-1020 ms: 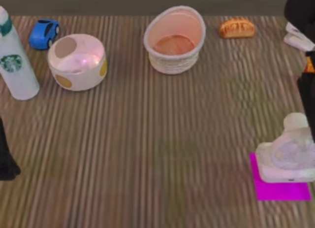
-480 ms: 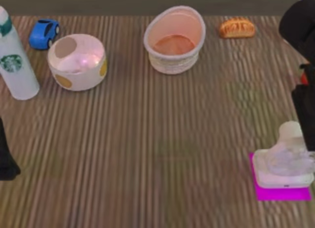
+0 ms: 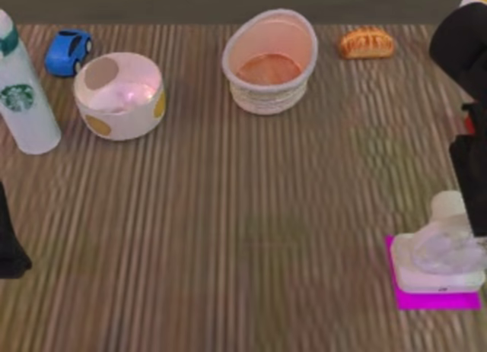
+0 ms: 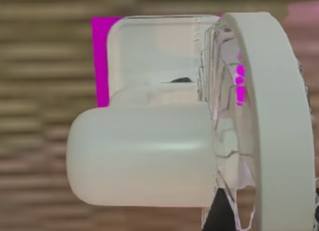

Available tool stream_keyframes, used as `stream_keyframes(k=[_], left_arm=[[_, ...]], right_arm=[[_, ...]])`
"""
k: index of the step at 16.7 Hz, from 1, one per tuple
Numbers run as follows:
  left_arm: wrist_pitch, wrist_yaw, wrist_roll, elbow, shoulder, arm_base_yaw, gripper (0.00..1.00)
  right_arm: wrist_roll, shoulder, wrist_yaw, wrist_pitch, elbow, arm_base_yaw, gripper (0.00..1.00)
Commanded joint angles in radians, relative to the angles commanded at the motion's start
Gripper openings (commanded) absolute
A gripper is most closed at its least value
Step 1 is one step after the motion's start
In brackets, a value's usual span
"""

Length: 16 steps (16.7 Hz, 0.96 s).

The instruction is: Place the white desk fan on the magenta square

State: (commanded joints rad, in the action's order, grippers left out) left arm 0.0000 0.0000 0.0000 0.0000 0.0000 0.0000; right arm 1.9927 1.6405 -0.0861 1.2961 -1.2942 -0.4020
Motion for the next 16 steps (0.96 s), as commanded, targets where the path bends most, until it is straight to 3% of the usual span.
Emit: stream_keyframes(k=[10, 16], left_arm=[[0.000, 0.000, 0.000, 0.000, 0.000, 0.000, 1.00], [0.000, 0.000, 0.000, 0.000, 0.000, 0.000, 1.00]], right_arm=[[0.000, 0.000, 0.000, 0.000, 0.000, 0.000, 0.98], [0.000, 0.000, 0.000, 0.000, 0.000, 0.000, 1.00]])
